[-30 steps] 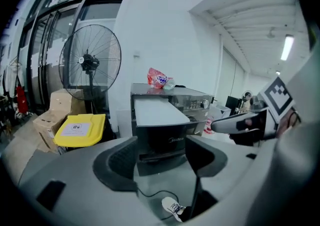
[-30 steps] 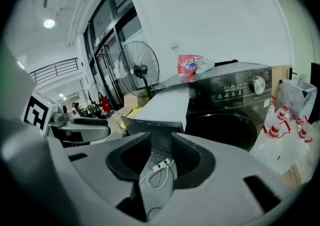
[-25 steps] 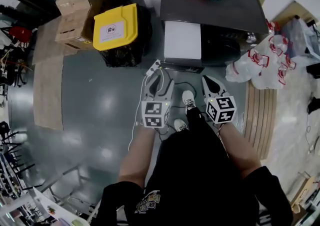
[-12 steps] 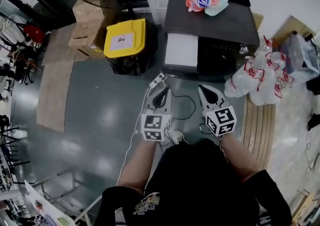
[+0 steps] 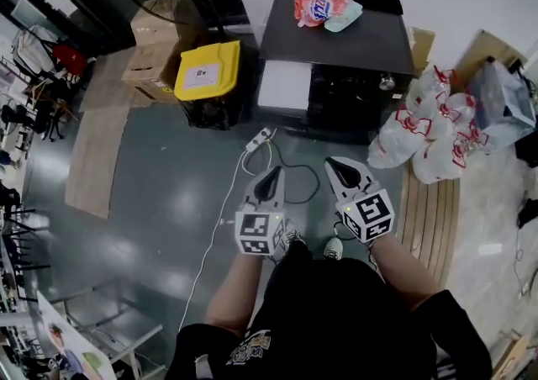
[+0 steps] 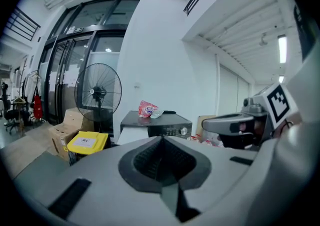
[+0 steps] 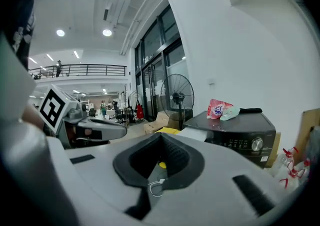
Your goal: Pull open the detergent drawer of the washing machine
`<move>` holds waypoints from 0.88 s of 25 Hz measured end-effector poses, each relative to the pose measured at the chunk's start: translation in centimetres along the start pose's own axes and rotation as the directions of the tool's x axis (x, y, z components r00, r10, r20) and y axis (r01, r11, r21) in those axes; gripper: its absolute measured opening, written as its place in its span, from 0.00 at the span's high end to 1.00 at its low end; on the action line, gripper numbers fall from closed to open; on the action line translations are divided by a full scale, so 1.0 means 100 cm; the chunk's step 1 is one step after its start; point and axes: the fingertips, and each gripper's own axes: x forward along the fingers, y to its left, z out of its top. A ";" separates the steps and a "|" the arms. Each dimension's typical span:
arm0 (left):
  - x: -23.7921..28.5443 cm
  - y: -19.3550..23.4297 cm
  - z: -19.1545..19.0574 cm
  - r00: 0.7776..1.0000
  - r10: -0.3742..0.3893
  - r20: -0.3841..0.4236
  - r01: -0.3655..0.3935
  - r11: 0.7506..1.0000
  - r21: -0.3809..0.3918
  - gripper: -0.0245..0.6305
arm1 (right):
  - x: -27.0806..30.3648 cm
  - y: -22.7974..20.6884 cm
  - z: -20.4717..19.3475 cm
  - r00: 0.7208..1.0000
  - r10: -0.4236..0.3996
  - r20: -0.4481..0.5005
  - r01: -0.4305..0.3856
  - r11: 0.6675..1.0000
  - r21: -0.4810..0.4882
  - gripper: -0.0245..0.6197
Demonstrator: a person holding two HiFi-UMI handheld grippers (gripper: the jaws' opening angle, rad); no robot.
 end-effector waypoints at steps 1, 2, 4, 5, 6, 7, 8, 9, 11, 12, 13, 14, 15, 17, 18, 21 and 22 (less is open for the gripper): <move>-0.002 -0.009 -0.002 1.000 0.005 0.000 -0.005 1.000 -0.001 0.94 | -0.009 0.000 -0.002 1.000 0.010 -0.001 -0.010 1.000 0.000 0.95; -0.004 -0.019 -0.004 1.000 0.010 -0.001 -0.010 1.000 -0.001 0.94 | -0.018 0.000 -0.004 1.000 0.019 -0.001 -0.019 1.000 0.001 0.95; -0.008 -0.036 -0.008 1.000 0.017 0.000 -0.017 1.000 0.000 0.94 | -0.033 -0.001 -0.010 0.999 0.038 0.000 -0.038 0.999 0.006 0.95; -0.010 -0.044 -0.009 1.000 0.019 0.003 -0.019 1.000 0.002 0.94 | -0.040 -0.001 -0.012 0.999 0.045 0.001 -0.045 0.999 0.011 0.95; -0.011 -0.050 -0.009 1.000 0.022 0.007 -0.022 1.000 0.005 0.94 | -0.044 -0.002 -0.015 0.999 0.052 0.002 -0.052 0.999 0.018 0.95; -0.013 -0.055 -0.009 1.000 0.024 0.012 -0.024 1.000 0.008 0.94 | -0.048 -0.002 -0.016 0.998 0.058 0.003 -0.058 0.998 0.026 0.95; -0.015 -0.059 -0.009 0.999 0.028 0.015 -0.028 1.000 0.011 0.94 | -0.051 -0.002 -0.018 0.998 0.063 0.005 -0.064 0.997 0.034 0.95; -0.017 -0.063 -0.009 0.999 0.032 0.018 -0.032 0.999 0.015 0.94 | -0.054 -0.002 -0.019 0.998 0.069 0.006 -0.070 0.997 0.040 0.95; -0.019 -0.068 -0.007 0.999 0.037 0.024 -0.037 0.999 0.019 0.94 | -0.058 -0.002 -0.017 0.997 0.081 0.013 -0.082 0.995 0.048 0.95; -0.020 -0.071 -0.006 0.999 0.038 0.028 -0.039 0.999 0.021 0.94 | -0.059 -0.002 -0.016 0.996 0.086 0.016 -0.087 0.995 0.053 0.95; -0.021 -0.073 -0.005 0.999 0.039 0.030 -0.039 0.999 0.022 0.94 | -0.060 -0.002 -0.014 0.996 0.090 0.020 -0.091 0.994 0.060 0.95; -0.021 -0.075 -0.005 0.999 0.039 0.030 -0.040 0.999 0.024 0.94 | -0.061 -0.003 -0.013 0.995 0.093 0.023 -0.094 0.993 0.068 0.95; -0.021 -0.076 -0.005 0.999 0.040 0.030 -0.040 0.999 0.025 0.94 | -0.062 -0.004 -0.013 0.995 0.094 0.026 -0.096 0.993 0.075 0.95; -0.022 -0.078 -0.005 0.999 0.040 0.029 -0.041 0.999 0.030 0.94 | -0.062 -0.005 -0.012 0.995 0.095 0.028 -0.097 0.992 0.081 0.95; -0.022 -0.078 -0.005 0.999 0.041 0.028 -0.042 0.999 0.033 0.94 | -0.062 -0.005 -0.012 0.995 0.095 0.027 -0.097 0.992 0.081 0.95; -0.022 -0.078 -0.003 0.998 0.046 0.031 -0.047 0.998 0.040 0.94 | -0.062 -0.006 -0.012 0.995 0.098 0.025 -0.100 0.992 0.079 0.95; -0.021 -0.077 -0.002 0.998 0.048 0.033 -0.049 0.998 0.041 0.94 | -0.061 -0.007 -0.012 0.995 0.099 0.027 -0.101 0.992 0.080 0.95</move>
